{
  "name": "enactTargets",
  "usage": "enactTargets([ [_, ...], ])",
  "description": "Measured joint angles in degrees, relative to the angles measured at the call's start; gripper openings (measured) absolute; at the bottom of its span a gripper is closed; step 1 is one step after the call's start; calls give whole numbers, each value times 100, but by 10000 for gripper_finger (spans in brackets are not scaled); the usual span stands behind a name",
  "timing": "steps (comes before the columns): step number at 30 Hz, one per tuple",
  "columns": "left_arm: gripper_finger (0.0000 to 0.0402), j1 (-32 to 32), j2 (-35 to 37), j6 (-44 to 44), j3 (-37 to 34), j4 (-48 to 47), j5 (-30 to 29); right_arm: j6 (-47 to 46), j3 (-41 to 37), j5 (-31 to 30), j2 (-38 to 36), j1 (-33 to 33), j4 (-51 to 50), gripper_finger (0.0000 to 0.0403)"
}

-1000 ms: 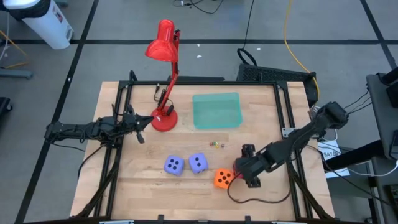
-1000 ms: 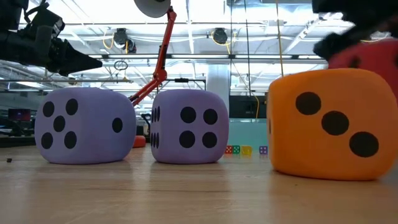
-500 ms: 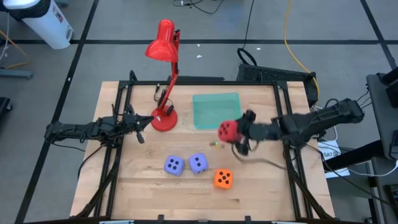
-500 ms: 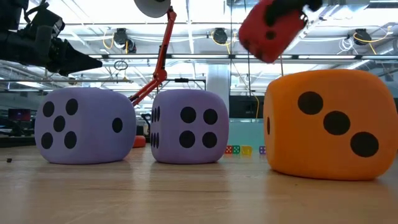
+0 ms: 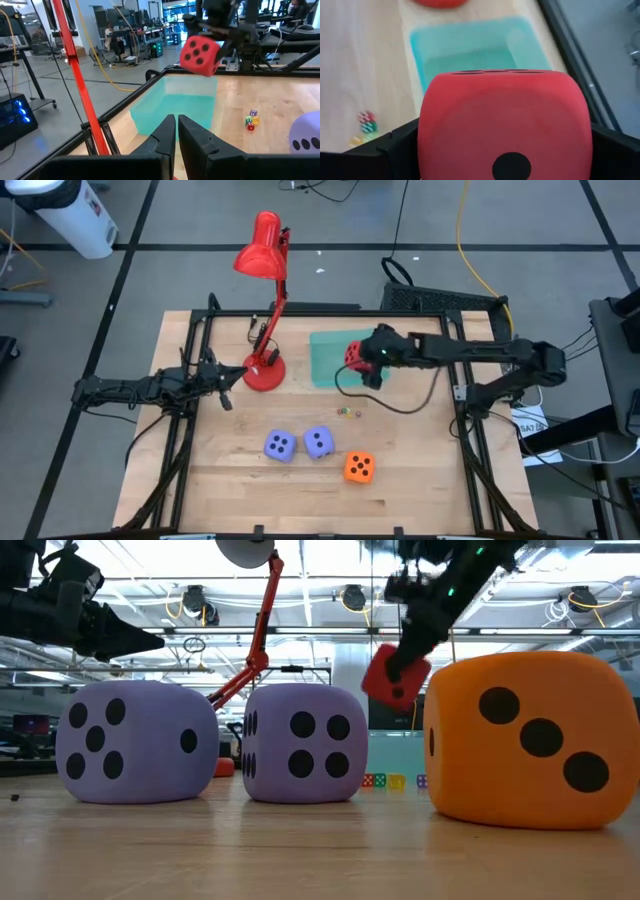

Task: Pick & Place Dice
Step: Put the large red dice into the bin

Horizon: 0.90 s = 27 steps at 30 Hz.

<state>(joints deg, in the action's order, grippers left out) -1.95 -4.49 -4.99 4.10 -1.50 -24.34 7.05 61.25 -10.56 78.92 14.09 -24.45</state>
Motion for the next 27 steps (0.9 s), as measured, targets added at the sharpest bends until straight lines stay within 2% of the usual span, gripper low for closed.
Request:
enactTargets([
  [5, 31, 0, 0, -30, 0, -1, -19, 644, 0, 255, 480, 433, 17, 398],
  [10, 31, 0, 0, 71, 0, -2, -15, 1059, 4, 886, 655, 575, 459, 399],
  [14, 31, 0, 0, 105, 0, -3, -13, 929, 11, 887, 655, 660, 597, 400],
  [19, 31, 0, 0, 34, 0, 4, -21, 905, 9, 474, 660, 655, 167, 400],
  [27, 31, 0, 0, 116, 0, -1, -104, 739, 9, 480, 656, 705, 248, 400],
])
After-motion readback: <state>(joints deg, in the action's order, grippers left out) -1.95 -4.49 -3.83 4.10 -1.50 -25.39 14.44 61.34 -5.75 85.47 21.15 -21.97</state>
